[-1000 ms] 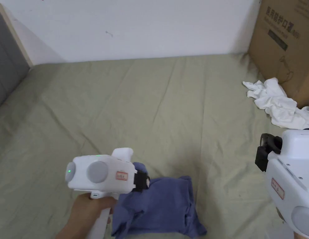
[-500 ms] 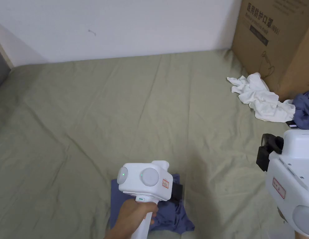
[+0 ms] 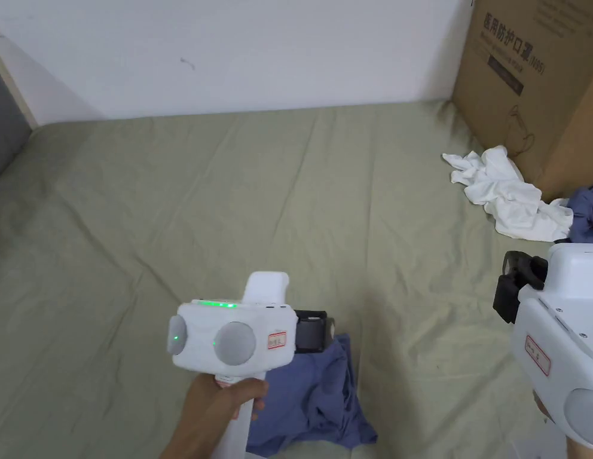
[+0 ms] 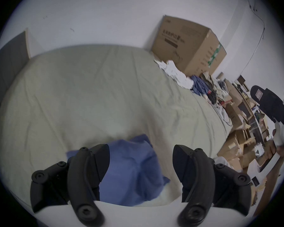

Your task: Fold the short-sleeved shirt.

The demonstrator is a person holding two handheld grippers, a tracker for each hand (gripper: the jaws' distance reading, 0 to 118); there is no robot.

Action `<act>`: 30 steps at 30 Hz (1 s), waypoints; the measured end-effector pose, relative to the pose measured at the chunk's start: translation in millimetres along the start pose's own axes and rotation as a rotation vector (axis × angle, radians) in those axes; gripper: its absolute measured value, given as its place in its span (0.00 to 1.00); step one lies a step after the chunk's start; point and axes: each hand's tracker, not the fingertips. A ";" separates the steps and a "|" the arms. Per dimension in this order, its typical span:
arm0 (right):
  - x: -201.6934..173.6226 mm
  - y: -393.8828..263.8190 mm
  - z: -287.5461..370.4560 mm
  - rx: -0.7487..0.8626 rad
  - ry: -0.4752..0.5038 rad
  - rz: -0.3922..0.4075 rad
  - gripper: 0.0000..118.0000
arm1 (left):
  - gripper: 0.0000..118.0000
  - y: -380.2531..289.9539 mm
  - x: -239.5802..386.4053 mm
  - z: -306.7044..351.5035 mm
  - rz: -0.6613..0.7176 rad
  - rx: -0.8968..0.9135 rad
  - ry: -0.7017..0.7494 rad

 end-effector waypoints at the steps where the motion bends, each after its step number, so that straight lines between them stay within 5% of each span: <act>1: -1.3 1.0 0.6 0.001 0.003 0.001 0.03 | 0.76 -2.3 -5.6 3.0 0.002 0.020 0.017; 6: -5.1 1.1 2.4 0.000 0.006 0.004 0.03 | 0.75 -17.9 -25.2 4.0 0.014 0.106 0.083; 8: -5.3 0.1 2.8 -0.002 0.006 0.002 0.03 | 0.57 -26.1 -28.0 -0.1 0.007 0.122 0.104; 9: -4.6 -0.5 2.3 -0.004 0.005 0.003 0.03 | 0.40 -29.5 -27.6 -1.7 0.004 0.128 0.113; 10: -4.5 -1.1 2.1 -0.007 0.004 0.004 0.03 | 0.11 -33.5 -26.0 -6.1 -0.003 0.130 0.122; 11: -4.6 -1.6 2.0 -0.009 0.003 0.005 0.03 | 0.07 -37.0 -23.6 -10.9 -0.017 0.124 0.134; 30: 26.3 -15.4 -13.9 -0.061 -0.039 0.003 0.03 | 0.05 -95.7 50.5 -134.4 -0.236 -0.104 0.123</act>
